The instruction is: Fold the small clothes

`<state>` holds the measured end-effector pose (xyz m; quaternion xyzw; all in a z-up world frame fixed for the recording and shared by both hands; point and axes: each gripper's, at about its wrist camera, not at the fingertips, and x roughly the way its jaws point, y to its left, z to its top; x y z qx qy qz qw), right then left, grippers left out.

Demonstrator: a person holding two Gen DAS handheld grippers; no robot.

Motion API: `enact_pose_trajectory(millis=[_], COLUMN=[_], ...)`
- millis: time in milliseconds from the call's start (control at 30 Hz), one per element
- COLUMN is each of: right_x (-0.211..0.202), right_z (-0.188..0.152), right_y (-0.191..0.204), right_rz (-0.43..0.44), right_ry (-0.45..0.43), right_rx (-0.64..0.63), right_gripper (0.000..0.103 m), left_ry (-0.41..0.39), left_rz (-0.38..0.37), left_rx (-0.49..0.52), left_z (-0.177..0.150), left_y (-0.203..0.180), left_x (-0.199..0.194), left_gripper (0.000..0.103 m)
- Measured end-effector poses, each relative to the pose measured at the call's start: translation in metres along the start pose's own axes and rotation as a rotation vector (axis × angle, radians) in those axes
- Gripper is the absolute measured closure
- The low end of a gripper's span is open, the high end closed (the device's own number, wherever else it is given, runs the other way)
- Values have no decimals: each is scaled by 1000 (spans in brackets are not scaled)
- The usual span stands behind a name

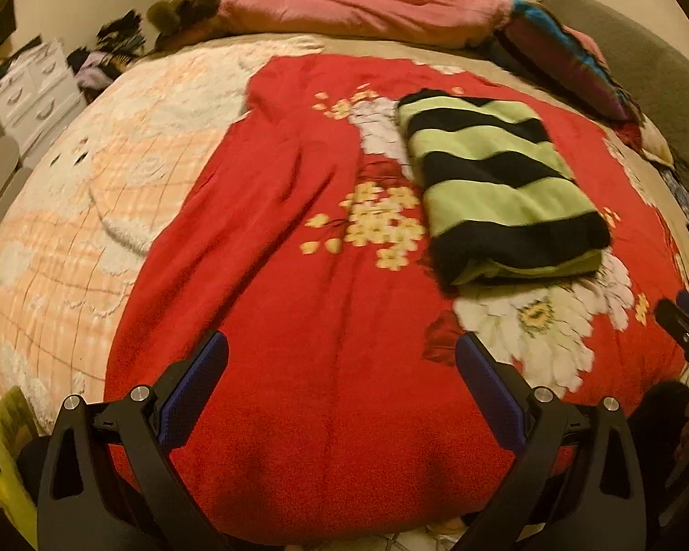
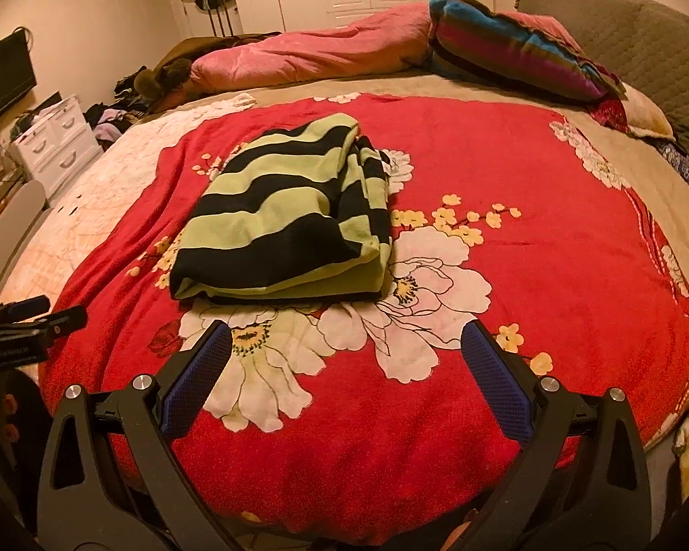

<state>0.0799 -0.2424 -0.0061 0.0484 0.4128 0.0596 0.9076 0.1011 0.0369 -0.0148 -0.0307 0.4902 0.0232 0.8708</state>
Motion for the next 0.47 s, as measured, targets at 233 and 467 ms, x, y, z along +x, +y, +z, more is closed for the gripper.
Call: enact_pose_trajectory(millis=[233,467], right_x=[27,68], right_z=[16,64], right_y=[-37,-186], right_rz=[-18,-275], right_ry=[43,39], right_rx=[71,284], right_gripper=[9,9], left_ry=[18,62], left_rz=[116,441], left_rx=[-196,-361], left_z=[35,104], left_y=[93,242], left_x=[28,95], left_gripper=[4,4])
